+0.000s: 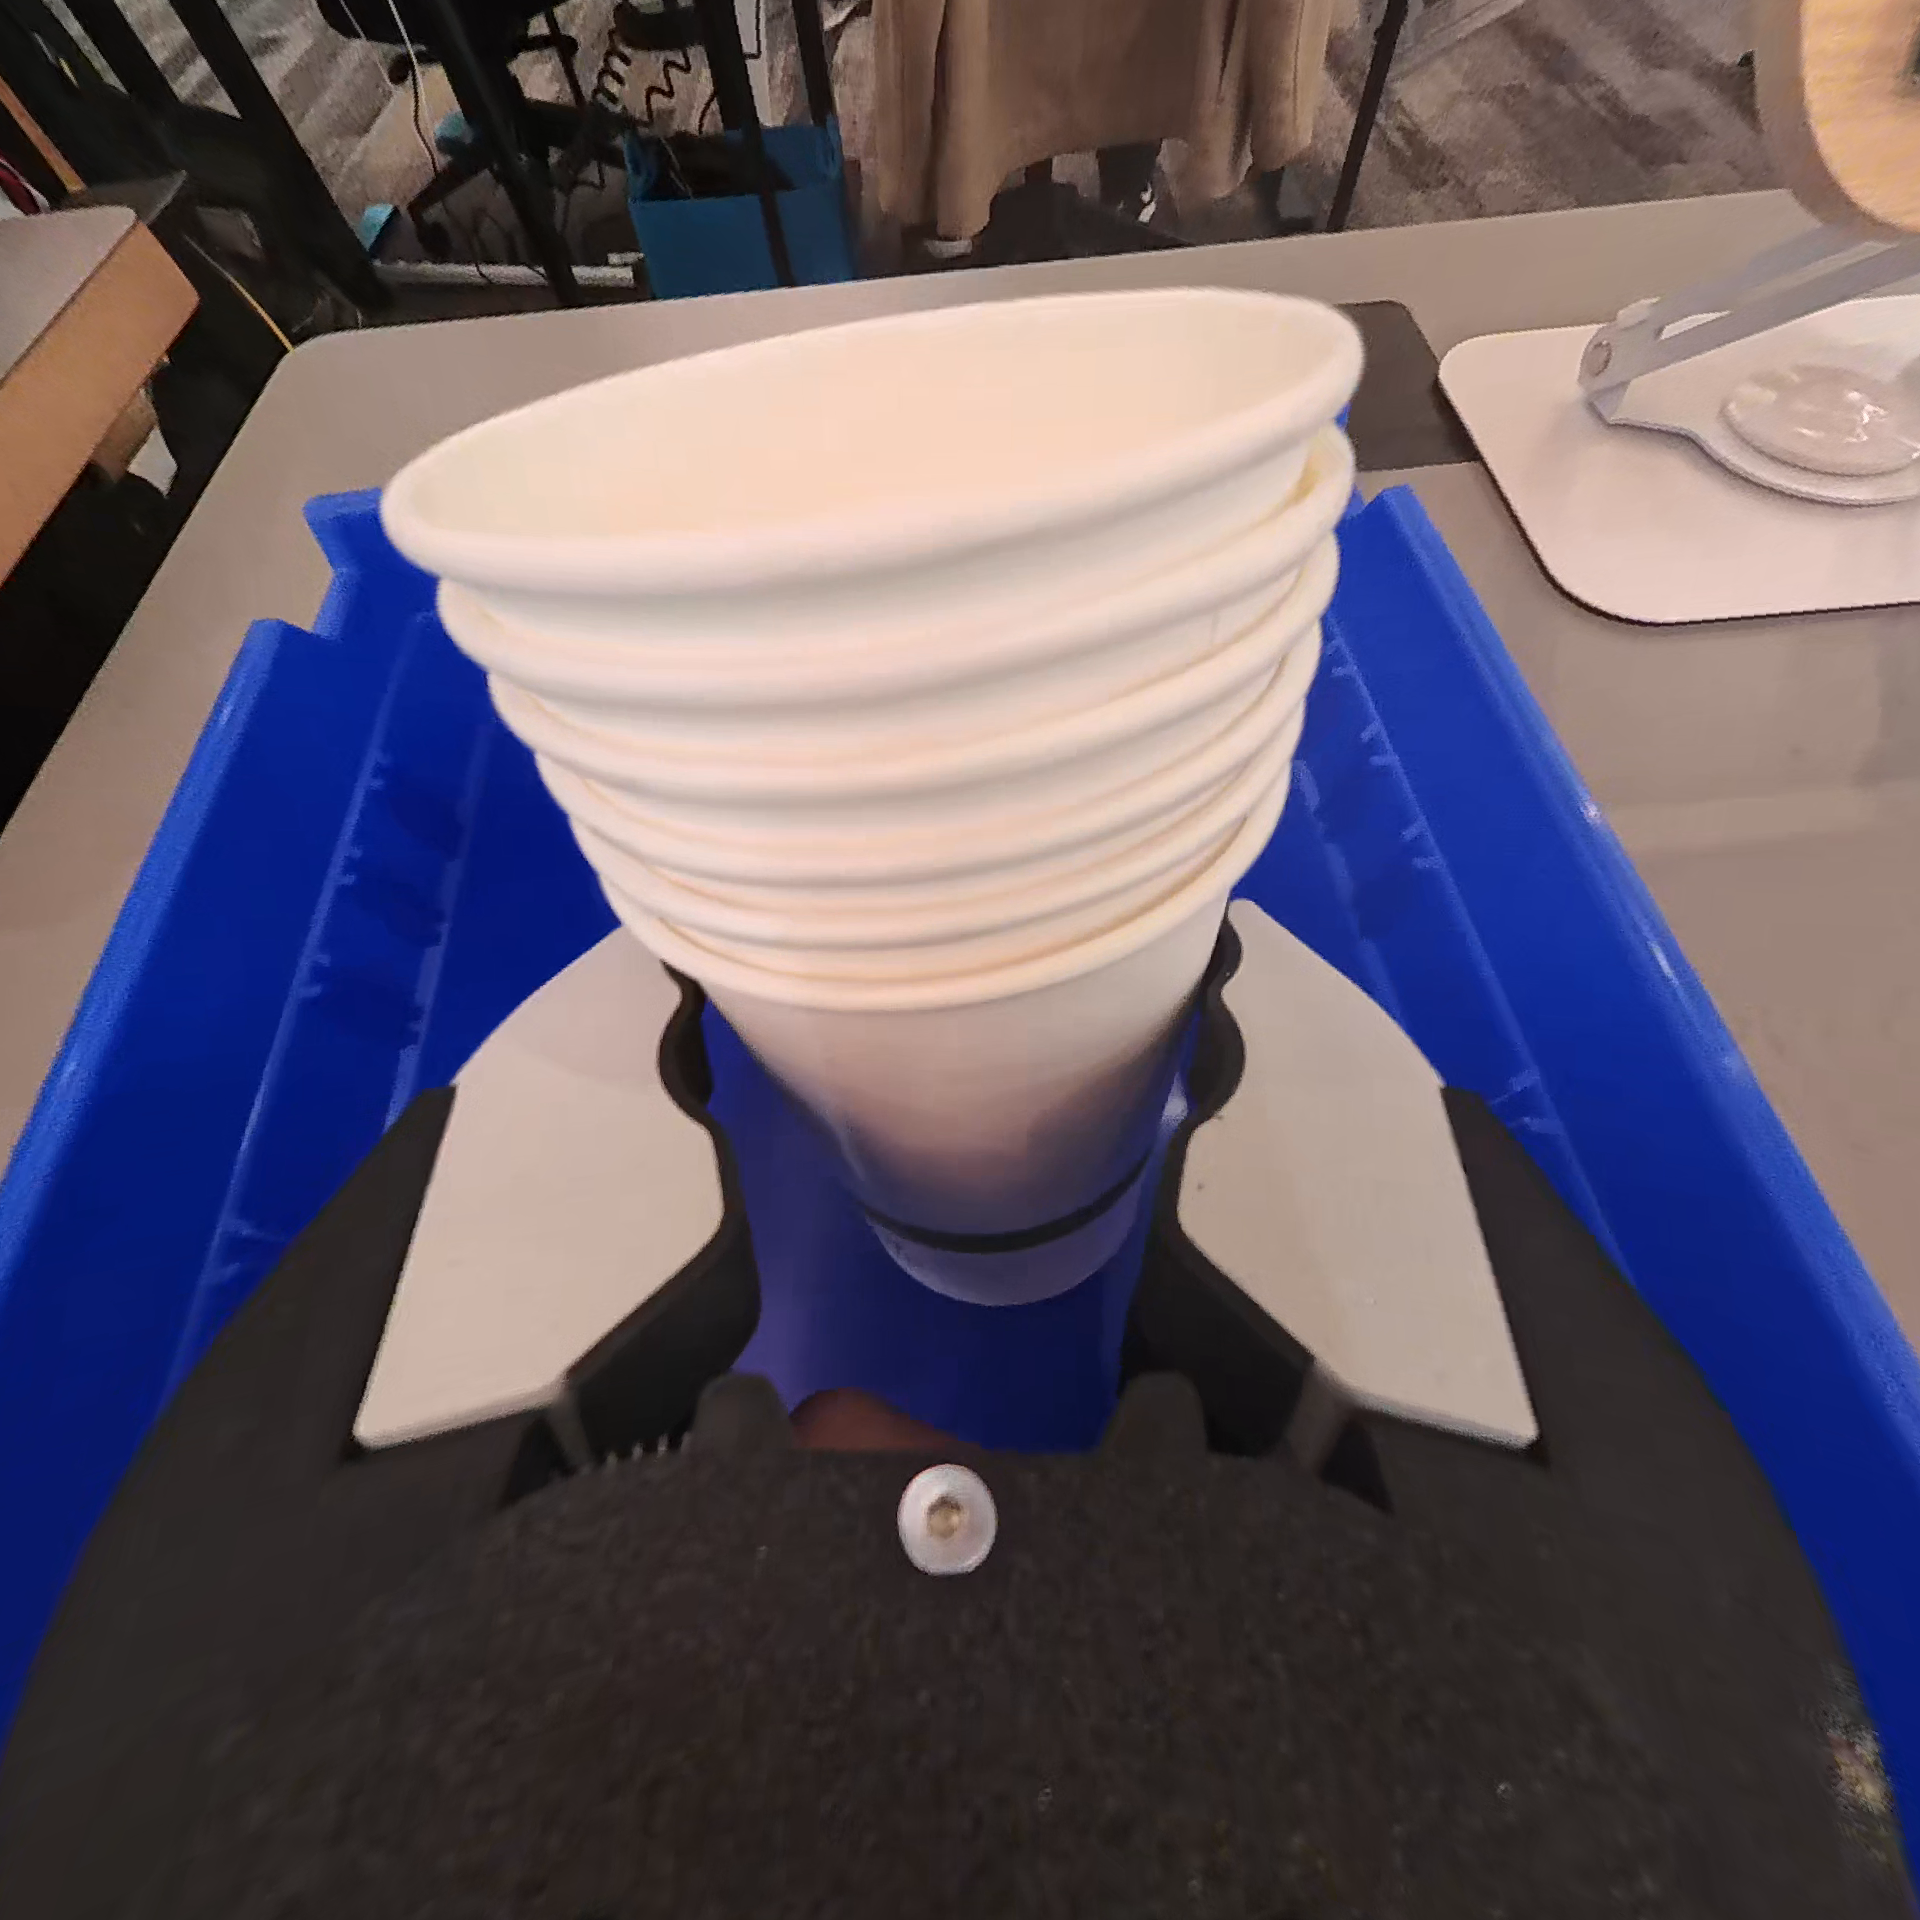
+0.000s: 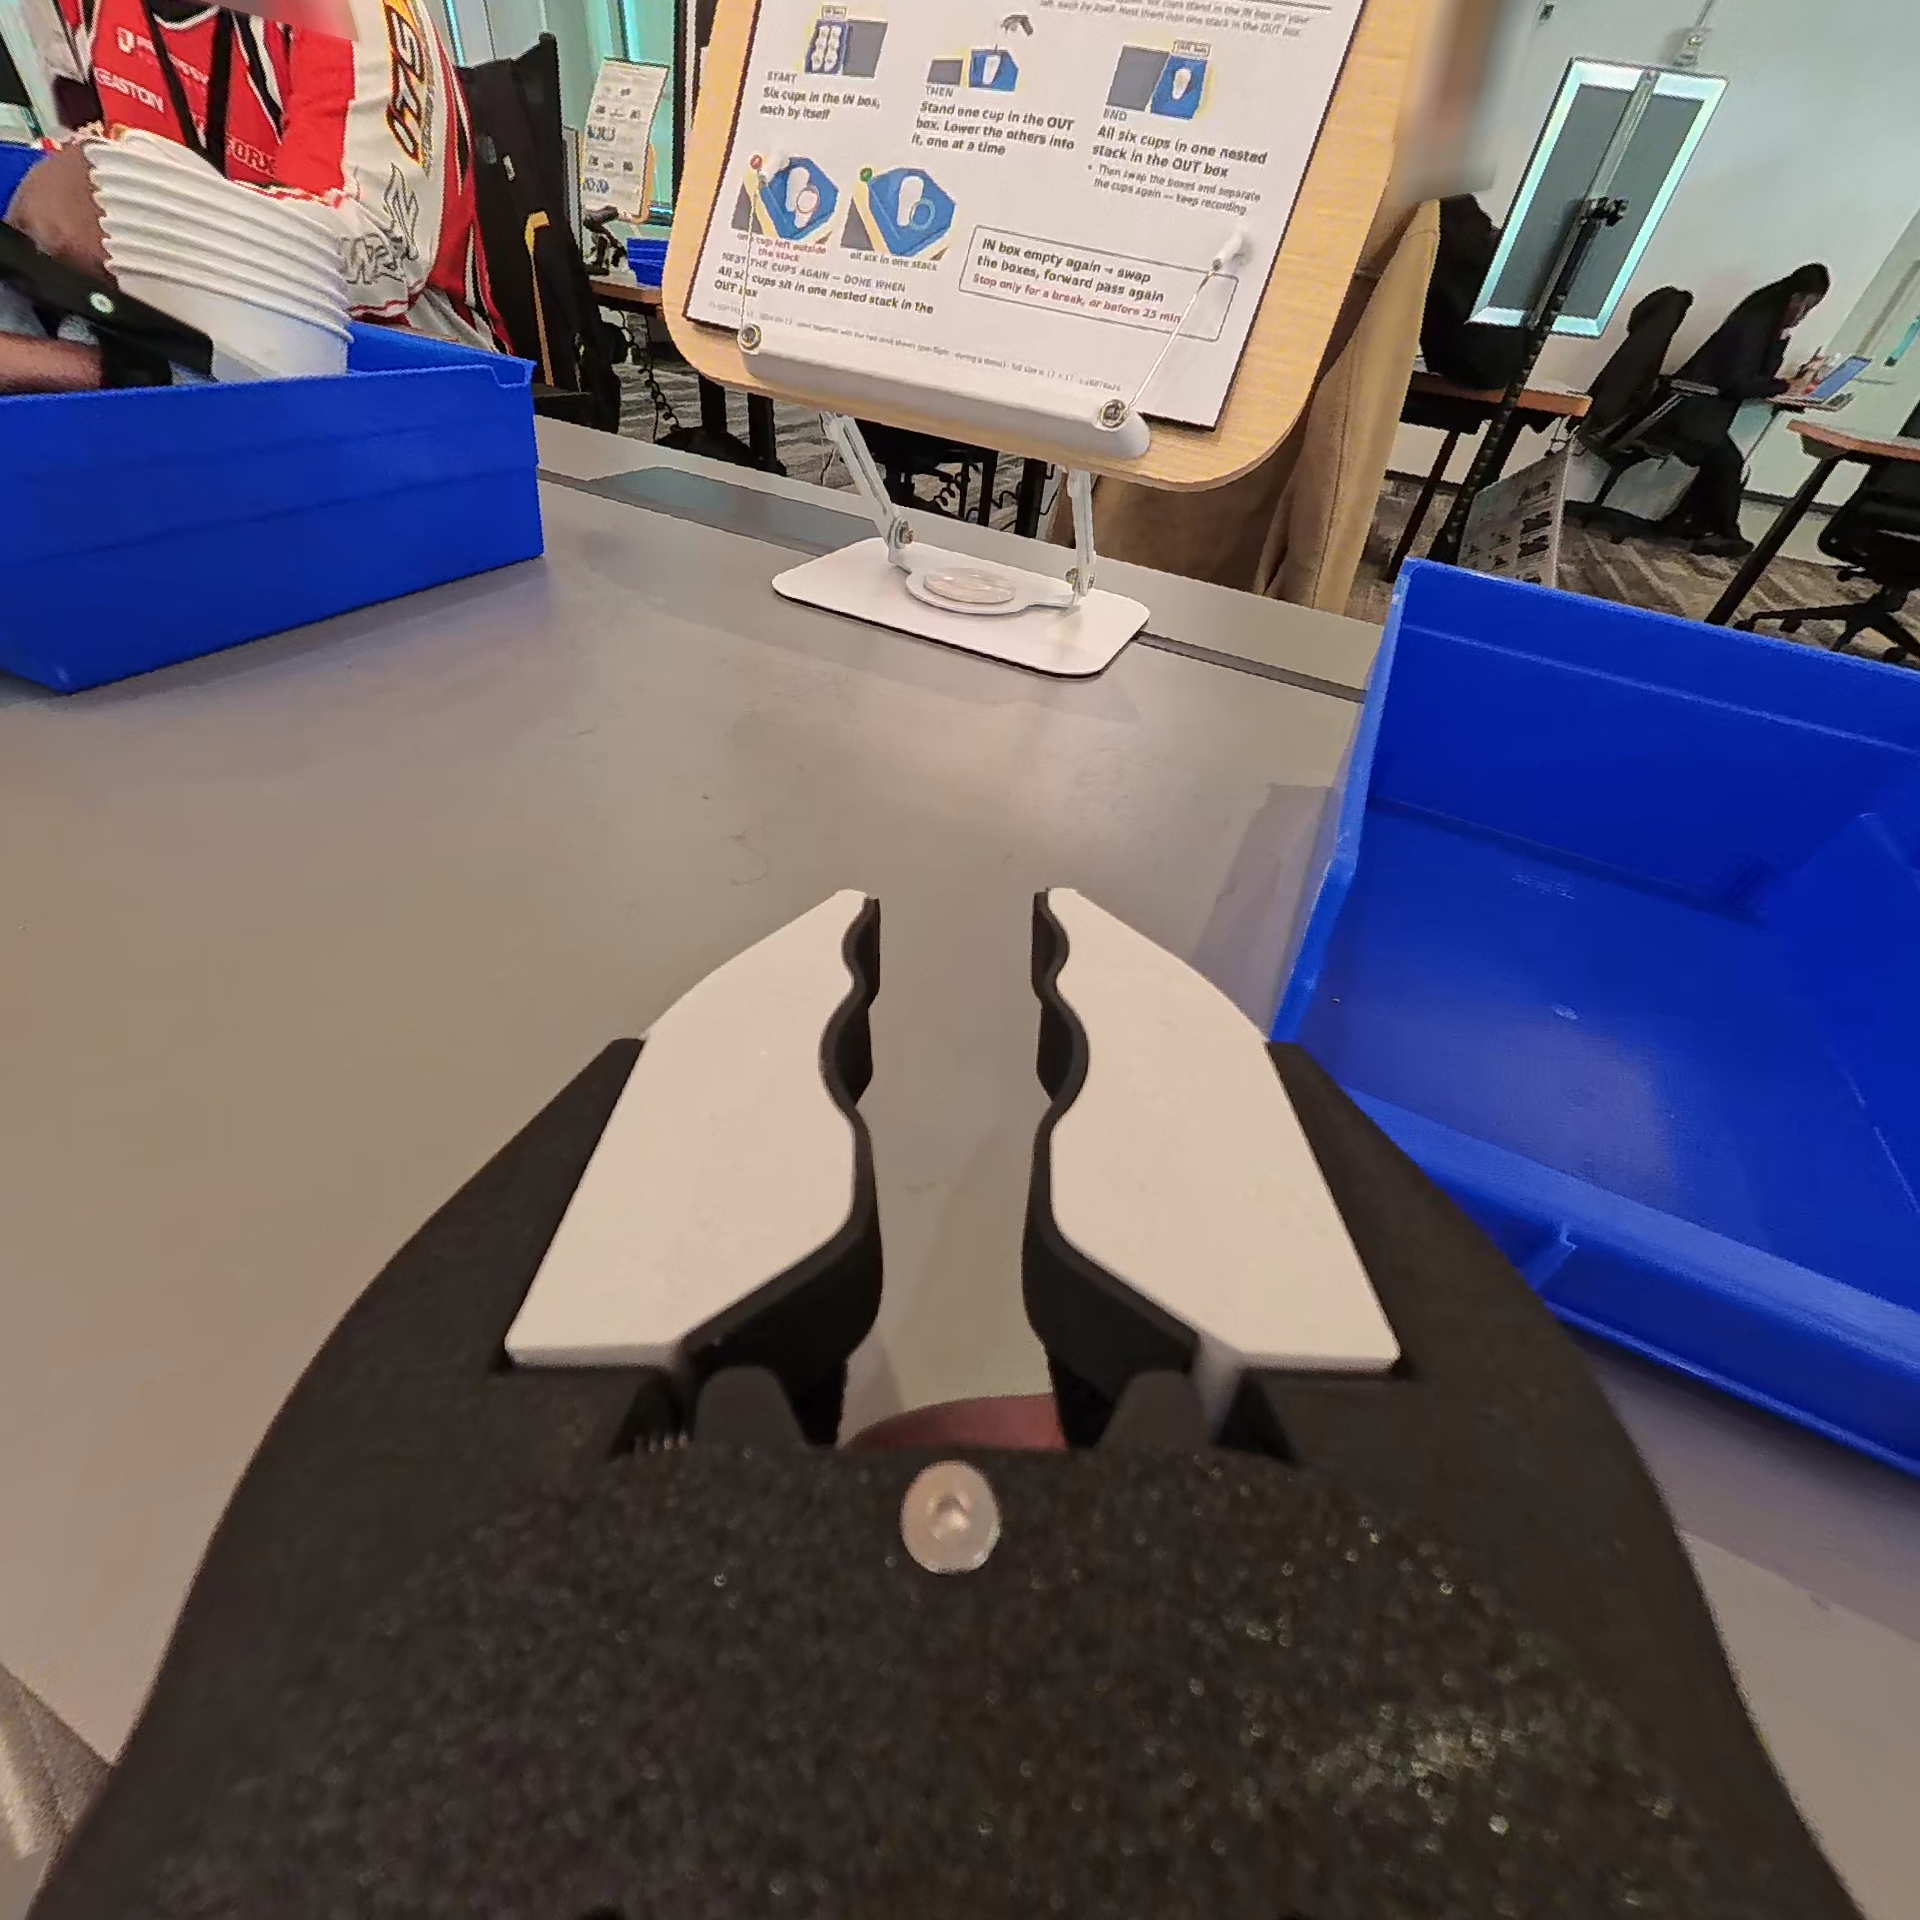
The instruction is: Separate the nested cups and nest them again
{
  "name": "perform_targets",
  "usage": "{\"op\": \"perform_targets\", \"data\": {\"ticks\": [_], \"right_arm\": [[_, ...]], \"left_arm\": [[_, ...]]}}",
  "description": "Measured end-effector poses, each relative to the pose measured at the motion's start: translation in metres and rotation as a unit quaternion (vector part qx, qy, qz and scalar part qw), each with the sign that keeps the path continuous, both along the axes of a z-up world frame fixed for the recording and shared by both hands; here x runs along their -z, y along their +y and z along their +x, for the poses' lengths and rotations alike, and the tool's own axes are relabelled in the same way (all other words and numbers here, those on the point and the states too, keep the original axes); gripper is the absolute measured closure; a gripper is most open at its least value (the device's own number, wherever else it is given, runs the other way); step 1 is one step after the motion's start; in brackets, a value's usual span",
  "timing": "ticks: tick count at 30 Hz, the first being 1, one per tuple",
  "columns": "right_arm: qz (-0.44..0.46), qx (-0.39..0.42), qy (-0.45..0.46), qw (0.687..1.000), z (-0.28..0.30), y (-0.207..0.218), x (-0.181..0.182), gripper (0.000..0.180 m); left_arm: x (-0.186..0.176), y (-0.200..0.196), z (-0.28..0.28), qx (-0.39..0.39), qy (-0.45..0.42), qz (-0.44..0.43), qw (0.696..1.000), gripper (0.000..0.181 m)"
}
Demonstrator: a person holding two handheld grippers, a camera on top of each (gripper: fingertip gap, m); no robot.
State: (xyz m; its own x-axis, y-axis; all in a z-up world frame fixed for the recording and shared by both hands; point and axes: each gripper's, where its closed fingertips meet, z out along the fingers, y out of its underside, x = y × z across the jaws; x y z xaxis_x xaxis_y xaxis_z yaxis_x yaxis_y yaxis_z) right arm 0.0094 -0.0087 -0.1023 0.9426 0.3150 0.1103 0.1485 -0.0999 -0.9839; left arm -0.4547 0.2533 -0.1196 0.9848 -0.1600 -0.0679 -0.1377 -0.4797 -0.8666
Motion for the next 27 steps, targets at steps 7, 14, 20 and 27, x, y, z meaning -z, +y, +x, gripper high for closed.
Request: {"op": "perform_targets", "data": {"ticks": [7, 14, 20, 27], "right_arm": [[-0.001, -0.002, 0.012, 1.000, 0.002, 0.000, -0.001, 0.153], [0.001, -0.017, 0.020, 1.000, 0.007, 0.003, -0.003, 0.152], [-0.009, -0.079, 0.059, 0.995, -0.002, 0.002, -0.008, 0.147], [-0.011, -0.221, 0.070, 0.973, -0.037, -0.004, -0.041, 0.137]], "left_arm": [[-0.027, -0.014, 0.010, 0.037, -0.045, 0.033, 0.998, 0.090], [-0.115, -0.102, 0.035, 0.143, -0.105, 0.156, 0.972, 0.090], [-0.116, -0.183, 0.119, 0.313, -0.160, 0.158, 0.923, 0.090], [-0.084, -0.224, 0.236, 0.498, -0.199, 0.101, 0.838, 0.090]]}}
